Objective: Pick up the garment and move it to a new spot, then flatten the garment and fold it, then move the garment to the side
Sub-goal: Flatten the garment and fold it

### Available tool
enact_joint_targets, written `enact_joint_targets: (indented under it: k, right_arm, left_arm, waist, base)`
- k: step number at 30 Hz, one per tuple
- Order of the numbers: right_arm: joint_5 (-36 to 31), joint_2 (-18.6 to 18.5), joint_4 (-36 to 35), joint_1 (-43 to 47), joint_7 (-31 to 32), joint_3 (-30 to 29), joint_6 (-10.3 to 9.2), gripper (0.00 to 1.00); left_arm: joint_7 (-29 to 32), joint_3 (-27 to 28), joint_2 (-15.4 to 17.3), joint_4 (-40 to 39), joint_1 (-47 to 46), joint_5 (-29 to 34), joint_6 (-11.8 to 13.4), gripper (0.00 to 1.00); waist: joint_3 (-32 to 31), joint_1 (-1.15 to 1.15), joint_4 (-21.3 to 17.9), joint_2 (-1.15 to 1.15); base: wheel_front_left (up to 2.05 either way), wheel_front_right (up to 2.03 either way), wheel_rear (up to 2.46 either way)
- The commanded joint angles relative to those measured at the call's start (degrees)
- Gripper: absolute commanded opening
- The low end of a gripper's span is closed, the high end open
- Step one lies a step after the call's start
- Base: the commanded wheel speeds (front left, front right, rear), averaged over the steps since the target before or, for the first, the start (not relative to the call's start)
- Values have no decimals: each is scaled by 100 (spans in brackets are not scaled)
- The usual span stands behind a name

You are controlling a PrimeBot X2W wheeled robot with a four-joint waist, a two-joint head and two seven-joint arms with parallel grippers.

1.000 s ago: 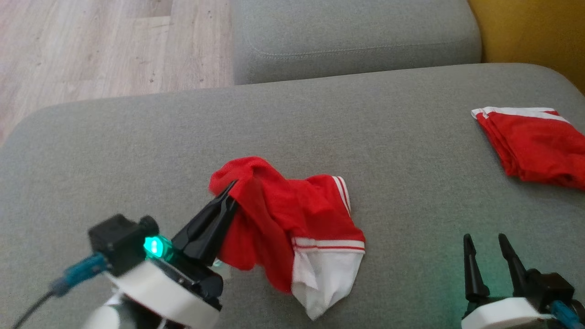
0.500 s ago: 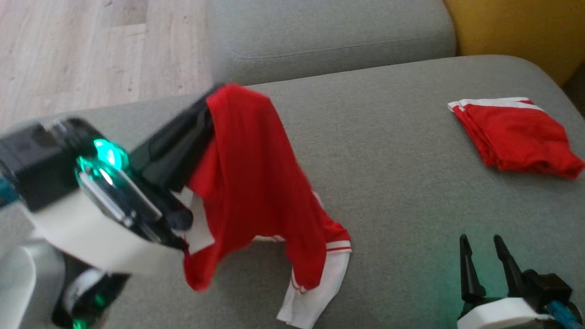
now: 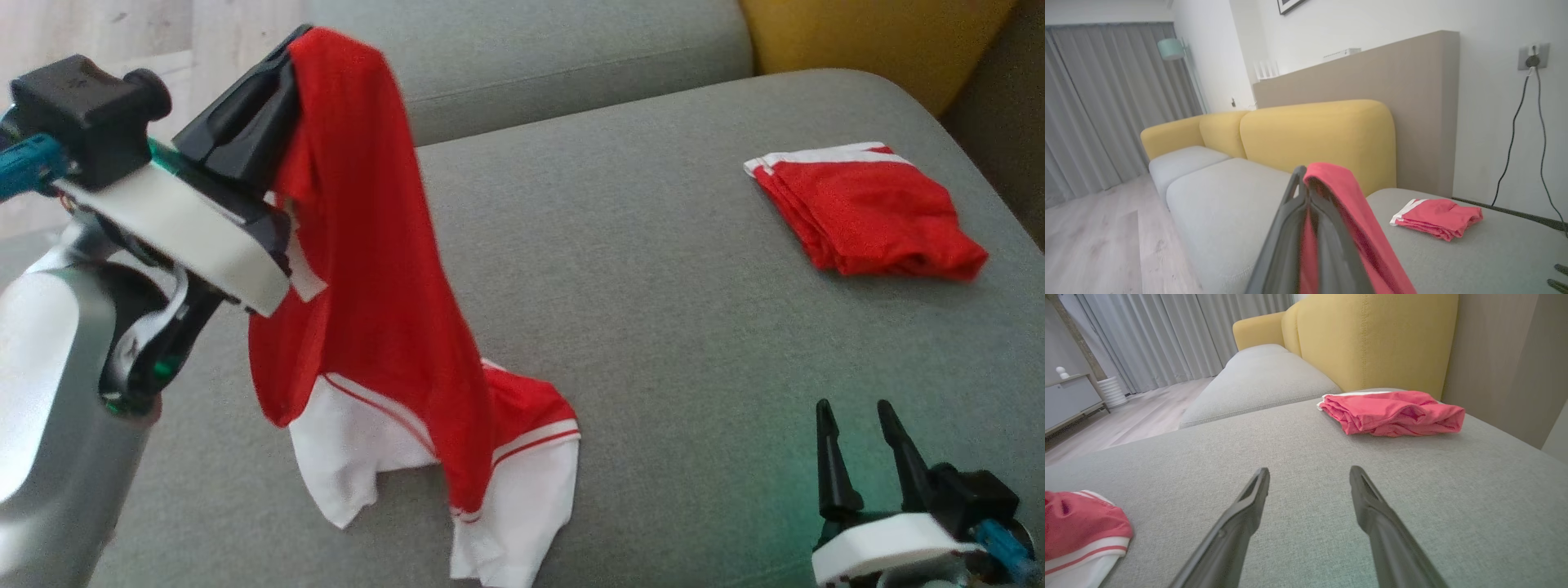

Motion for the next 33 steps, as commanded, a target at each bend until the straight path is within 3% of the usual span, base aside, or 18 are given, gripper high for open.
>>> enact_joint_targets:
  k: [1, 11, 13, 15, 20, 25, 29, 33]
  right_arm:
    - [35, -45, -152, -270, -78, 189, -4, 100]
    - [43, -45, -166, -469, -78, 374, -4, 100]
    - [51, -45, -173, -533, -78, 421, -4, 100]
    - [65, -45, -177, -589, -78, 476, -4, 100]
    - [80, -45, -193, -603, -78, 474, -4, 100]
    - [-42, -45, -183, -522, -78, 347, -4, 100]
    - [-142, -45, -223, -465, -78, 272, -4, 100]
    - [-196, -45, -280, -382, -78, 172, -4, 100]
  left_arm:
    - [-100, 211, 257, 311, -414, 82, -20, 0]
    - [-836, 132, 160, 2344, -980, 573, 68, 0]
    - [-1111, 115, 106, 2725, -1130, 771, 180, 36]
    - [-1289, 45, 76, 3148, -1209, 925, 224, 100]
    - [-1644, -39, -4, 3901, -1198, 1015, 231, 100]
    - [-2021, -10, -60, 4036, -863, 966, 317, 100]
    - [-2137, 65, -258, 3532, -156, 679, 455, 100]
    - [-1938, -75, -544, 2459, 972, 331, 606, 100]
  waist:
    - [49, 0, -130, 0]
    - [471, 0, -575, 0]
    - [594, 0, -673, 0]
    - [682, 0, -765, 0]
    - [767, 0, -838, 0]
    - [654, 0, -704, 0]
    - [540, 0, -527, 0]
    - [481, 0, -263, 0]
  base:
    - [0, 0, 0]
    - [0, 0, 0]
    - [0, 0, 0]
    - [0, 0, 0]
    - [0, 0, 0]
    - [0, 0, 0]
    - [0, 0, 0]
    - [0, 0, 0]
